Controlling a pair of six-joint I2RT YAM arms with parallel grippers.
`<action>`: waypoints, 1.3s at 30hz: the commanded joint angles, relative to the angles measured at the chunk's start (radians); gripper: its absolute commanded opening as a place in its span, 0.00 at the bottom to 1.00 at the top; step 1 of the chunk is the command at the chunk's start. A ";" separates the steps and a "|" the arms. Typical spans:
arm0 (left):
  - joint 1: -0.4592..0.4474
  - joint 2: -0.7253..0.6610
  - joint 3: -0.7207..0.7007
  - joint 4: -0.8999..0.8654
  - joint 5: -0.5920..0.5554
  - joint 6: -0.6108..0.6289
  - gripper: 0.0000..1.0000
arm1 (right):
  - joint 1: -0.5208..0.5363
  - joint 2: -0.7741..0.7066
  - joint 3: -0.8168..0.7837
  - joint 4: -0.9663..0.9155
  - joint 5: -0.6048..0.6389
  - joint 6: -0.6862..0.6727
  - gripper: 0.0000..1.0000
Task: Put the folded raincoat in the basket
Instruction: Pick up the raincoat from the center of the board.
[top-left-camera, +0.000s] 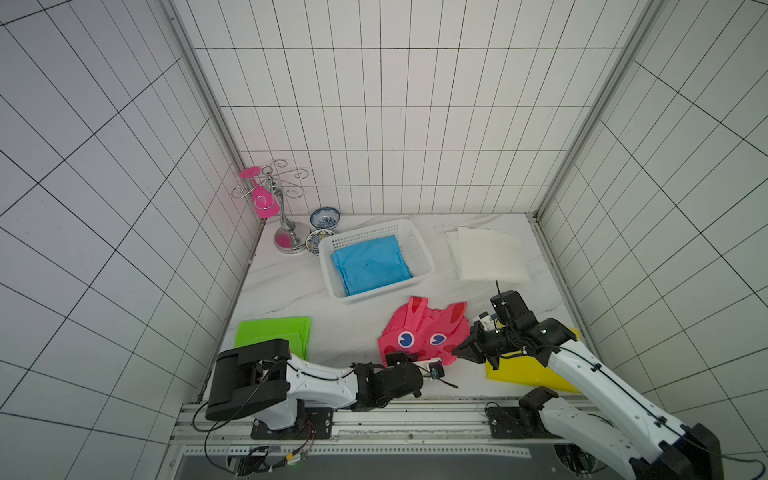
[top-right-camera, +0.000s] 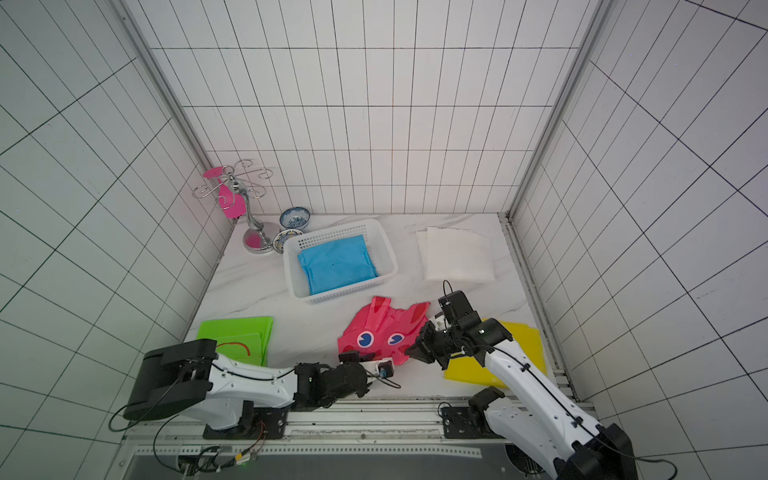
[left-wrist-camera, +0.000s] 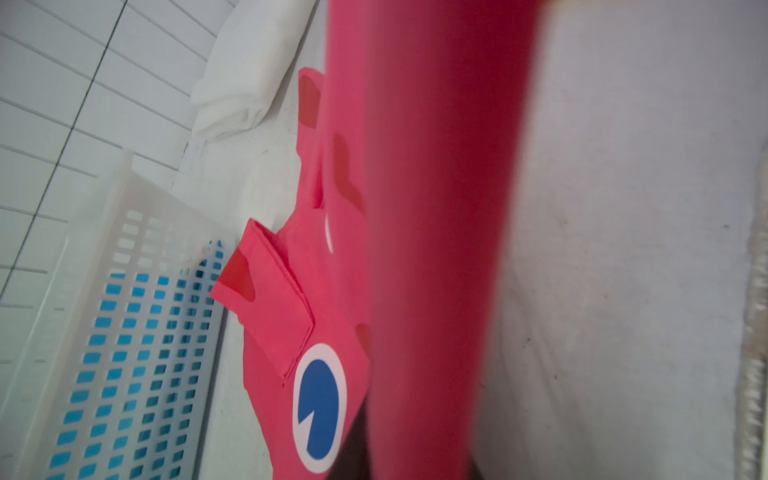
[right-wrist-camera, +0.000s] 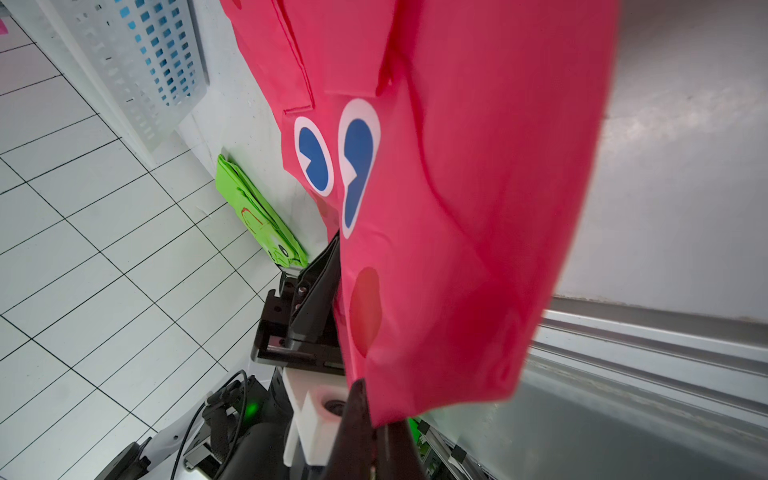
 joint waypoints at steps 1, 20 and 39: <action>-0.003 -0.008 0.049 0.015 -0.101 -0.033 0.00 | -0.009 -0.015 0.027 -0.019 0.005 -0.001 0.14; 0.007 -0.193 0.094 -0.134 -0.048 -0.069 0.00 | -0.058 -0.097 -0.033 0.222 0.090 0.275 0.74; 0.052 -0.423 0.364 -0.434 -0.148 0.077 0.00 | -0.063 0.142 0.518 0.114 0.143 0.055 0.00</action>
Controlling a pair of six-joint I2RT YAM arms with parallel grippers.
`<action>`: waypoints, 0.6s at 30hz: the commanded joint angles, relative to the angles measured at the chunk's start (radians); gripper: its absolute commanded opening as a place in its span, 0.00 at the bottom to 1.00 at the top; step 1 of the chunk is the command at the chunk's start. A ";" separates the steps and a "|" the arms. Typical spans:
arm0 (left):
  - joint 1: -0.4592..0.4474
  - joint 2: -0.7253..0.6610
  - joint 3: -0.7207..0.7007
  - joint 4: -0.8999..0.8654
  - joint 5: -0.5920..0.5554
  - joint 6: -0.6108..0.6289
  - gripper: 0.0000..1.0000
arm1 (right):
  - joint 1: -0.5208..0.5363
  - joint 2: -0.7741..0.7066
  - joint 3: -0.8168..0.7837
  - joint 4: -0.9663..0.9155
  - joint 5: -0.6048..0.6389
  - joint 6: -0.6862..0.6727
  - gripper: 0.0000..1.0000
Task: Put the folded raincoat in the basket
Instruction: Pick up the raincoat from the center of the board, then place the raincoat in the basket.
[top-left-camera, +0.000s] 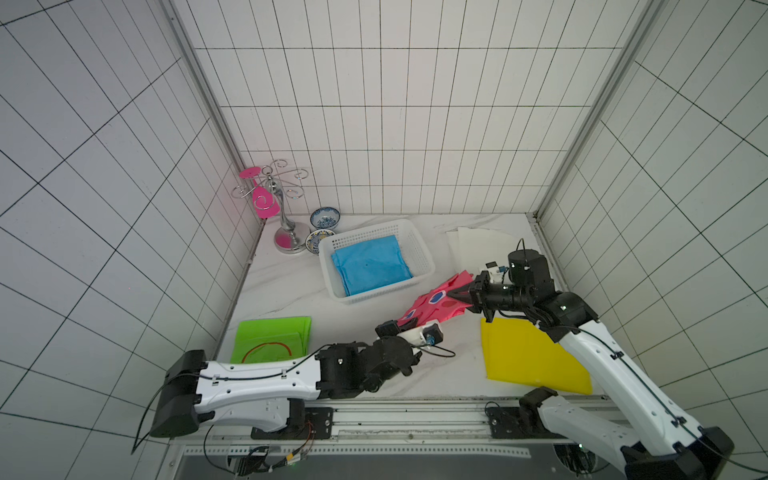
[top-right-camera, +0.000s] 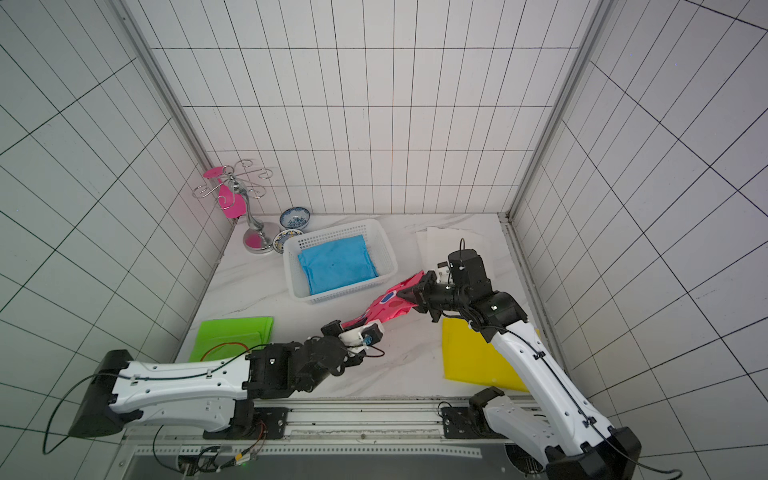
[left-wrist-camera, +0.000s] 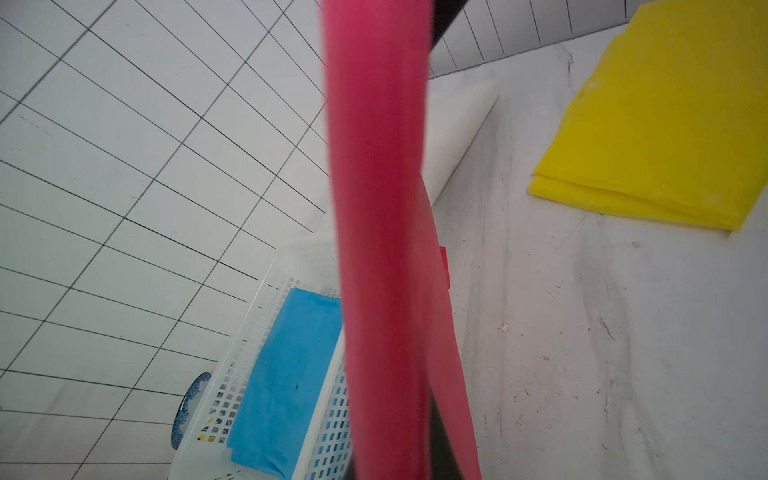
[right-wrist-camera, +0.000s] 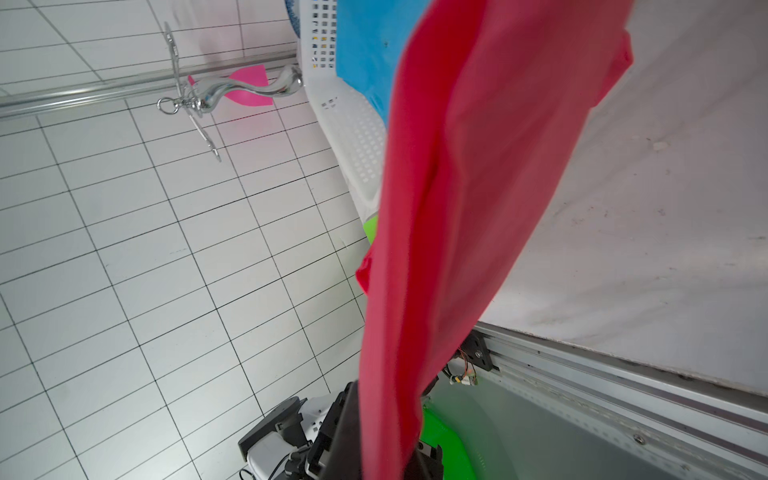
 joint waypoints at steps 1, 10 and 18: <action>0.039 -0.060 0.086 -0.044 -0.020 0.059 0.00 | -0.017 0.051 0.125 -0.030 0.069 -0.082 0.00; 0.305 -0.094 0.230 -0.051 0.093 0.307 0.00 | -0.019 0.311 0.432 0.027 0.006 -0.232 0.00; 0.625 -0.050 0.244 0.040 0.198 0.479 0.00 | -0.019 0.634 0.641 0.211 -0.130 -0.292 0.00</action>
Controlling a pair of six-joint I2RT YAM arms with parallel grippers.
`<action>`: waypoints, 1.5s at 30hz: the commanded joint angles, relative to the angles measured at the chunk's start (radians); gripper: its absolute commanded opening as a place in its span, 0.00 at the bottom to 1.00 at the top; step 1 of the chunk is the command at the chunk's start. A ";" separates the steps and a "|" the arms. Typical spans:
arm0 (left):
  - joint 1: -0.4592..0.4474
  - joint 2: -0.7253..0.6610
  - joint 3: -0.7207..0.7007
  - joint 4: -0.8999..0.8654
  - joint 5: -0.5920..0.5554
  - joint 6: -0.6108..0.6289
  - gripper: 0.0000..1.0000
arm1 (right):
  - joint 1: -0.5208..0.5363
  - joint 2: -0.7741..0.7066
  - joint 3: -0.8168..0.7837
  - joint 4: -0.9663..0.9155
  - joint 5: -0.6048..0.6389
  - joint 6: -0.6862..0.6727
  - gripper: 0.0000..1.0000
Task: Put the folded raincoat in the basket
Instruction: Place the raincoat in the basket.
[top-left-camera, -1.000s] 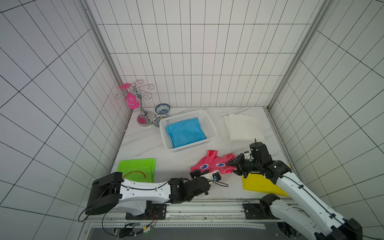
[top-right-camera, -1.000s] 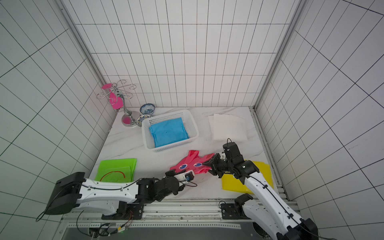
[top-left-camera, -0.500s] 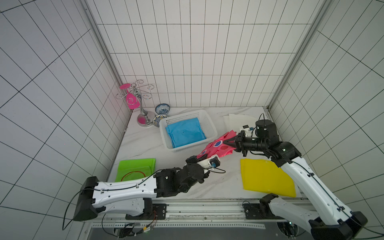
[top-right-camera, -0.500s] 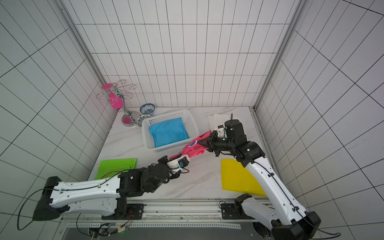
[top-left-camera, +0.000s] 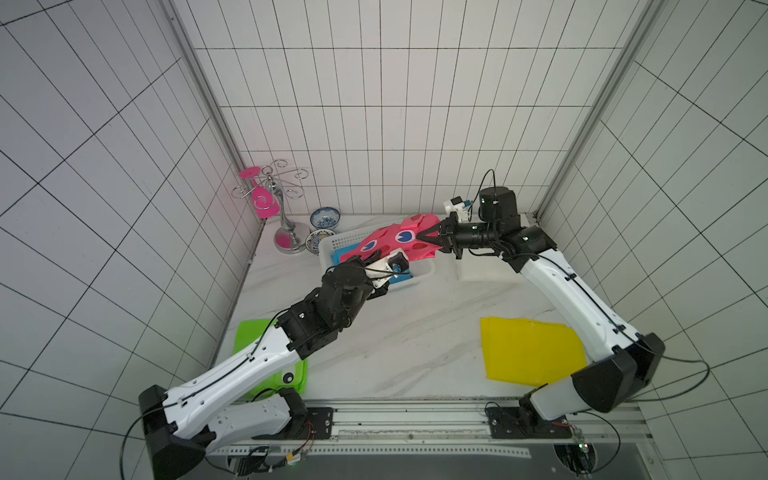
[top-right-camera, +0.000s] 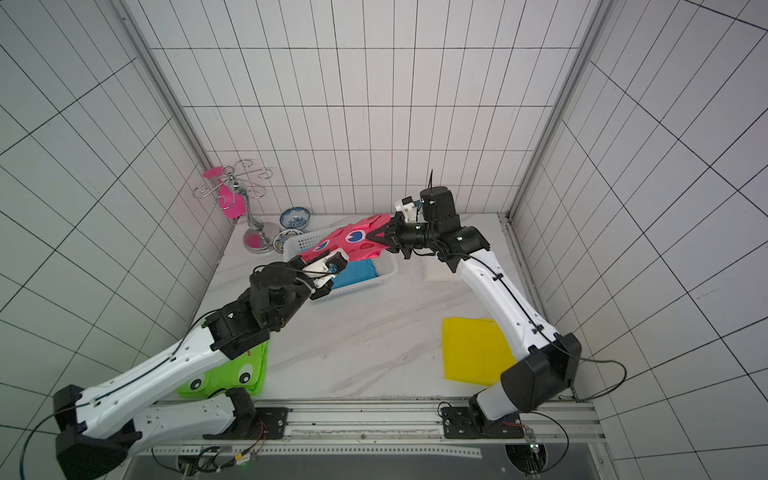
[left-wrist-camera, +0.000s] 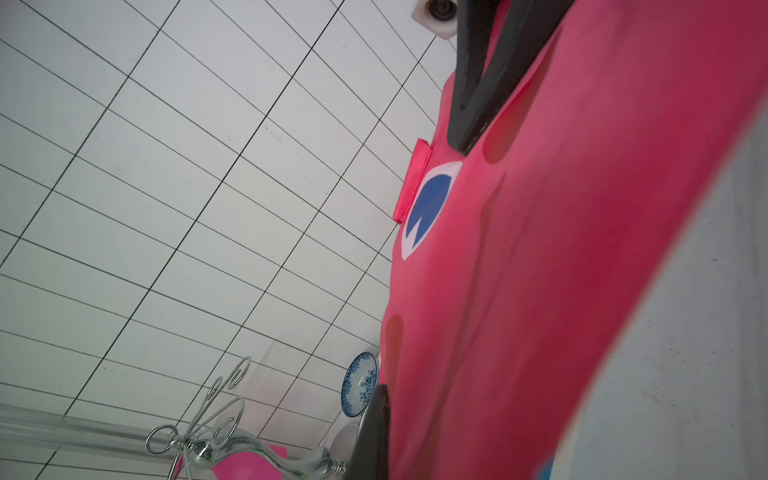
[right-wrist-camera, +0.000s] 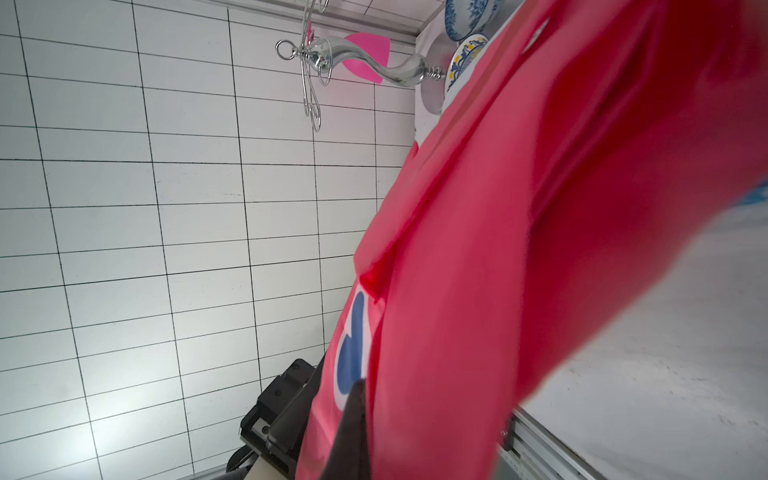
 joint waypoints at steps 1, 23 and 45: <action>0.112 0.011 0.020 0.085 -0.028 0.125 0.00 | -0.037 0.111 0.105 0.108 0.000 -0.053 0.00; 0.441 0.368 -0.066 0.458 0.127 0.229 0.00 | -0.088 0.783 0.603 0.226 -0.119 -0.017 0.00; 0.325 0.238 -0.151 0.222 0.062 0.093 0.47 | -0.084 0.769 0.397 0.119 -0.164 -0.117 0.00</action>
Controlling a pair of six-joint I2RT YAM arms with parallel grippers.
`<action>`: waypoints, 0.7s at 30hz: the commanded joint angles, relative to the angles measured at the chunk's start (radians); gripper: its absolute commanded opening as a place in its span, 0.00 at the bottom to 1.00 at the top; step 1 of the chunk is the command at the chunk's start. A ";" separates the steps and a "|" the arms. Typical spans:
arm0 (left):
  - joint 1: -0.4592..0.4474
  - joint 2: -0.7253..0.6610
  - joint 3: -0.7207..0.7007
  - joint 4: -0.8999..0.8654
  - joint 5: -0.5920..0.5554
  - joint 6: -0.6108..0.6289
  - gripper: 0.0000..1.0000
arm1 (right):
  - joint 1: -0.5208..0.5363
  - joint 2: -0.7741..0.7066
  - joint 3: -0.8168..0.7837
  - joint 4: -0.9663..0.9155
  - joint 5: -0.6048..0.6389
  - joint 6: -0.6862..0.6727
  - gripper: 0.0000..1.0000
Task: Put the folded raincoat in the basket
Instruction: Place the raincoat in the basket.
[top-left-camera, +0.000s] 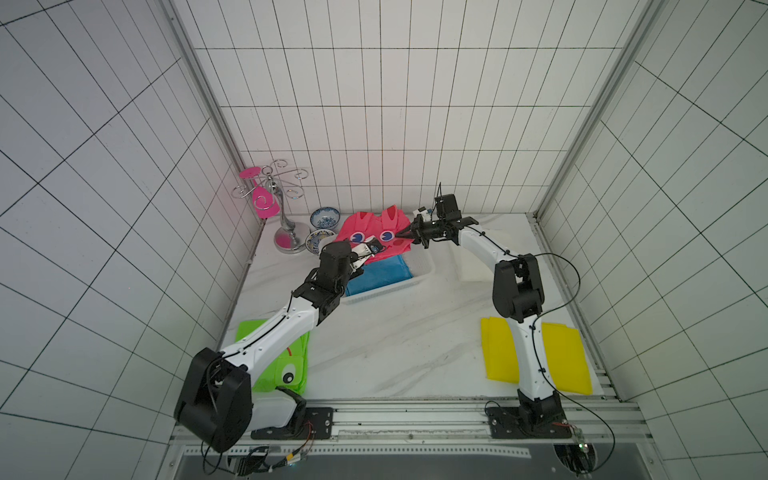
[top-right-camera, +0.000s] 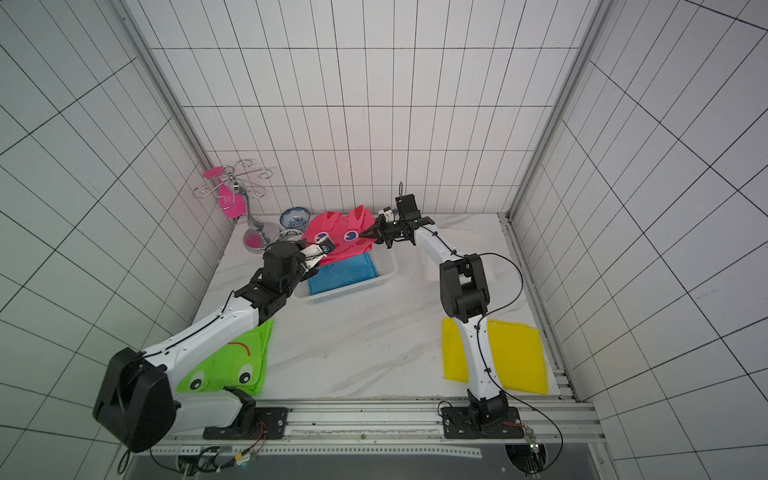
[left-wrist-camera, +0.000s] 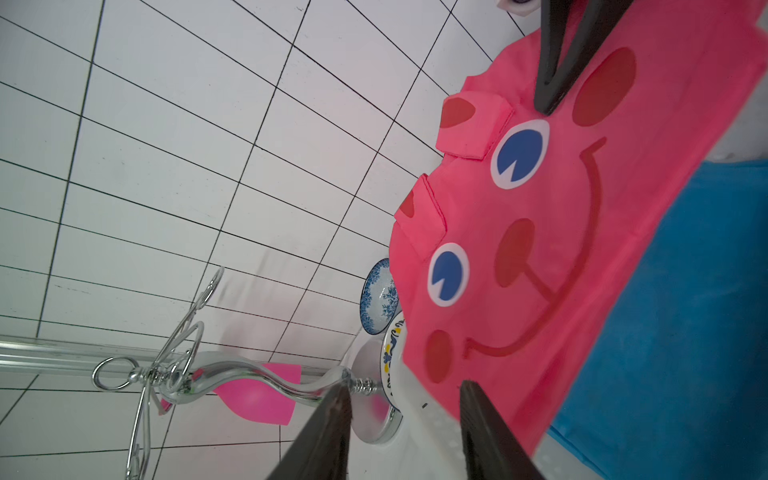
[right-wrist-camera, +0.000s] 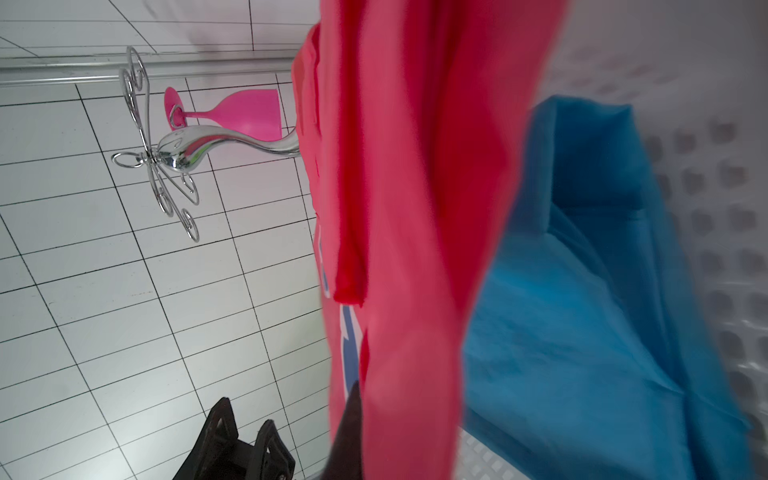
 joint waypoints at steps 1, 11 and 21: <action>-0.035 -0.018 -0.002 -0.048 -0.056 -0.028 0.51 | 0.009 0.000 0.003 -0.054 -0.013 -0.066 0.00; -0.082 -0.240 -0.031 -0.077 -0.043 -0.311 0.72 | 0.027 0.053 0.057 -0.189 -0.095 -0.172 0.00; 0.032 -0.318 -0.011 -0.159 0.002 -0.501 0.73 | 0.069 0.059 0.055 -0.247 -0.123 -0.184 0.00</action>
